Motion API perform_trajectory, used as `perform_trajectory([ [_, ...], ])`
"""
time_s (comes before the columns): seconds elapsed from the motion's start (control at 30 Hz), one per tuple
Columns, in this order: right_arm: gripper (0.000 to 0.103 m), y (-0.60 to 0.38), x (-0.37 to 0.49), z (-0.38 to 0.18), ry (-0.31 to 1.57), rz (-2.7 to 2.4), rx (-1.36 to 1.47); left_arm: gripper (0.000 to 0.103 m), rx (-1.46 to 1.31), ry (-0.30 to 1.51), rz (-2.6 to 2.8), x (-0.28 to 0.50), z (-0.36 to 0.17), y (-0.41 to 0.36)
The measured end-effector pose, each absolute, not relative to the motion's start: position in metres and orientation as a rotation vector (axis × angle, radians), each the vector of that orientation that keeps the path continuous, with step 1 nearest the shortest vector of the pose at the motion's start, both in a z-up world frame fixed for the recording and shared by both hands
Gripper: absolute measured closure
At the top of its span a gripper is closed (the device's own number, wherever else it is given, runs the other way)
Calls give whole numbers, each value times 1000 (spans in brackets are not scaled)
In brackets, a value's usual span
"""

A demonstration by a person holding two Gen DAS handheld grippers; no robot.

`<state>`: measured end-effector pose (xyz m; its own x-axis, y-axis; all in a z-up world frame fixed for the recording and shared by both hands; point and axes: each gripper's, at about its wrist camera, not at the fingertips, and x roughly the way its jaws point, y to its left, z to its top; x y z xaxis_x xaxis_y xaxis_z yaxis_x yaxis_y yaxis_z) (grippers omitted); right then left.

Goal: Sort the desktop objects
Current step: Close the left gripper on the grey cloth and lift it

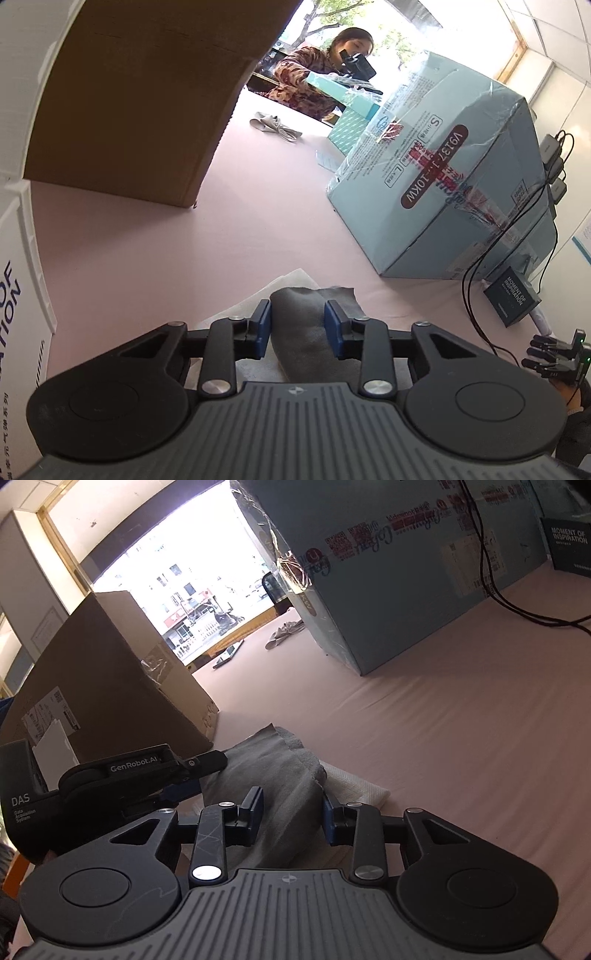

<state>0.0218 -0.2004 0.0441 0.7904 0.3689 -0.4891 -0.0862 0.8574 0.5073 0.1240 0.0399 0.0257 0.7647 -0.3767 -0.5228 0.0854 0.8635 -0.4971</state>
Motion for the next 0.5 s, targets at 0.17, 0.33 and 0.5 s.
perform_trajectory([
  [0.17, 90, -195, 19, 45, 608, 253, 447, 92, -451, 634, -276, 117, 30, 36],
  [0.33, 91, -190, 15, 51, 544, 216, 363, 92, -455, 604, -307, 110, 37, 33],
  [0.5, 92, -183, 14, 65, 513, 194, 319, 92, -516, 608, -351, 101, 51, 44],
])
